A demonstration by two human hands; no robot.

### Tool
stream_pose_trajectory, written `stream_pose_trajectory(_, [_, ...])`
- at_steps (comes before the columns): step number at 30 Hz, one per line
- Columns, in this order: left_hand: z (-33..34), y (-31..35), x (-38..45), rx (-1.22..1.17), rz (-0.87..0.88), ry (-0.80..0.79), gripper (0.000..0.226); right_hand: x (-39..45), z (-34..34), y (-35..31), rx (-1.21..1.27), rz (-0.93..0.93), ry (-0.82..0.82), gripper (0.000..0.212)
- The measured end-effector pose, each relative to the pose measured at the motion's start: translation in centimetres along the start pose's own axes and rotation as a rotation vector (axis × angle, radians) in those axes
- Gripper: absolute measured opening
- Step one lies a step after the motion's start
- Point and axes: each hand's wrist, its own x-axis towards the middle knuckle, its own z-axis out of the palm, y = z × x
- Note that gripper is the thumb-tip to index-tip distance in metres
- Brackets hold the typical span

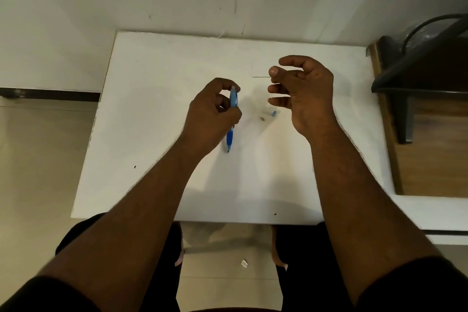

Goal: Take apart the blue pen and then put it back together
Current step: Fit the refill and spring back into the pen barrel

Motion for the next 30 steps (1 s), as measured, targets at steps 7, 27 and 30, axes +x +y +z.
stream_pose_trajectory(7, [0.0,0.1,-0.2,-0.226,-0.149,0.026,0.027,-0.6,0.1,-1.4,-0.069,-0.075,-0.137,0.029])
stream_pose_trajectory(27, [-0.6,0.5,-0.5,-0.131,-0.045,-0.011,0.015,0.0,-0.6,-1.3,-0.185,-0.105,-0.300,0.021])
stream_pose_trajectory(30, [-0.7,0.6,-0.5,-0.140,-0.050,-0.011,0.016,0.1,-0.6,-1.3,-0.194,-0.106,-0.308,0.021])
